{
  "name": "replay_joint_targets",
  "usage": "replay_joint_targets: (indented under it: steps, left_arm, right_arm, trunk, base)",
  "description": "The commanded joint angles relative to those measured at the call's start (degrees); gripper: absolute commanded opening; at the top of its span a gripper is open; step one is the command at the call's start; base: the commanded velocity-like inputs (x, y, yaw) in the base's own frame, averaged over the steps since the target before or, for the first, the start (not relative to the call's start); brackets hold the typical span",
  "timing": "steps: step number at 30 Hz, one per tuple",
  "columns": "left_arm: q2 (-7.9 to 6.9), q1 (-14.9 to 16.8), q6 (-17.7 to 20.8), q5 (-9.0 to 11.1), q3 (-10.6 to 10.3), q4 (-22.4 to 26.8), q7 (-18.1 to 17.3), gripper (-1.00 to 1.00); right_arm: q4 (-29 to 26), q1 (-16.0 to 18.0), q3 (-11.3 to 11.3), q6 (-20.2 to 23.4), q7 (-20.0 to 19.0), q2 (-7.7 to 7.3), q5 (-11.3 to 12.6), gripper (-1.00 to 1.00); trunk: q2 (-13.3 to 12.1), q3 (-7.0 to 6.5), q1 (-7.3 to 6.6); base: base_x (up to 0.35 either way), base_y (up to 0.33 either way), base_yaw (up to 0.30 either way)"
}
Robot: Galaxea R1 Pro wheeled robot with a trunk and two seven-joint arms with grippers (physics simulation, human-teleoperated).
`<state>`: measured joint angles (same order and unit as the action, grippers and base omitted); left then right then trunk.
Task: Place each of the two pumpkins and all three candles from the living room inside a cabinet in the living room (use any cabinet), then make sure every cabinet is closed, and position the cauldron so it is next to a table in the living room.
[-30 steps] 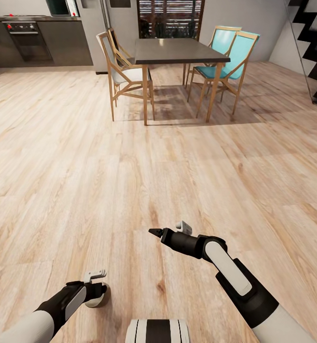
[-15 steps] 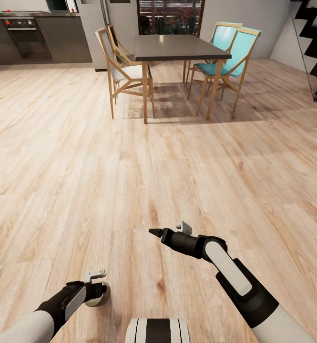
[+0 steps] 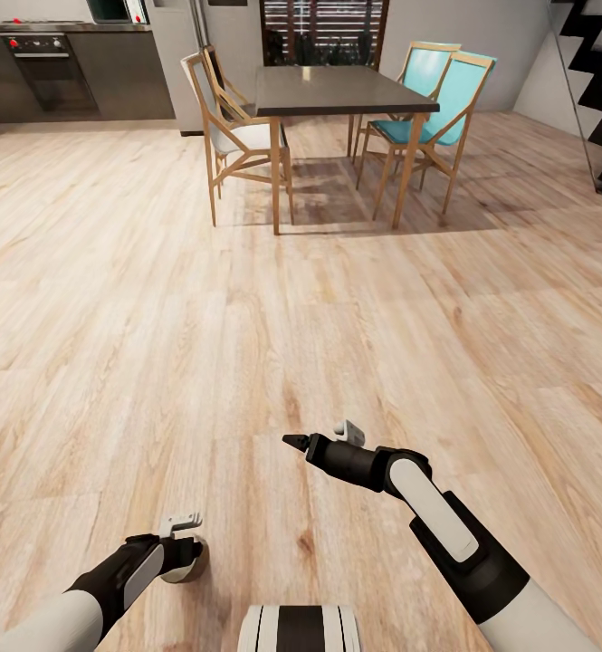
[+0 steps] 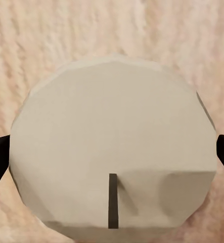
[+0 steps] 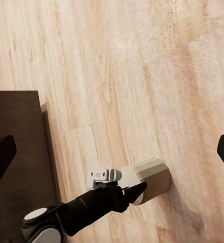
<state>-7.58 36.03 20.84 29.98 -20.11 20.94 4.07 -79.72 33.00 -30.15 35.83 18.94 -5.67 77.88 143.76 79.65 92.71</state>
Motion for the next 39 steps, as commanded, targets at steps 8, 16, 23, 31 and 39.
replay_joint_targets:
  steps: [8, 16, 23, 31, 39]
  left_arm:
    - [-0.06, 0.01, 0.26, 0.61, -0.51, 0.16, 0.41, -1.00]
    - [-0.06, 0.01, 0.26, 0.61, -0.55, 0.16, 0.41, -1.00]
    - [-0.06, 0.01, 0.26, 0.61, -0.55, 0.16, 0.41, -1.00]
    - [-0.03, 0.01, 0.26, 0.60, -0.55, 0.16, 0.33, -1.00]
    - [-0.05, 0.01, 0.31, 0.53, -0.62, 0.20, 0.35, -1.00]
  right_arm:
    - [-0.08, 0.05, -0.09, -0.06, 0.57, -0.04, 0.60, 1.00]
    - [-0.05, 0.05, -0.09, -0.06, 0.57, -0.04, 0.60, 1.00]
    - [0.00, 0.05, -0.09, -0.06, 0.57, -0.04, 0.60, 1.00]
    - [0.06, 0.05, -0.09, -0.06, 0.60, -0.04, 0.60, 1.00]
    - [2.39, 0.05, -0.05, -0.06, 0.65, -0.04, 0.51, 1.00]
  trunk:
    - [0.02, 0.04, -0.01]
    - [0.02, 0.04, -0.01]
    - [-0.04, -0.85, -0.11]
    - [-0.09, -1.73, -0.22]
    - [-0.20, -3.50, -0.42]
  base:
    - [0.000, 0.000, 0.000]
    - [0.000, 0.000, 0.000]
    - [0.000, 0.000, 0.000]
    - [0.000, 0.000, 0.000]
    - [0.000, 0.000, 0.000]
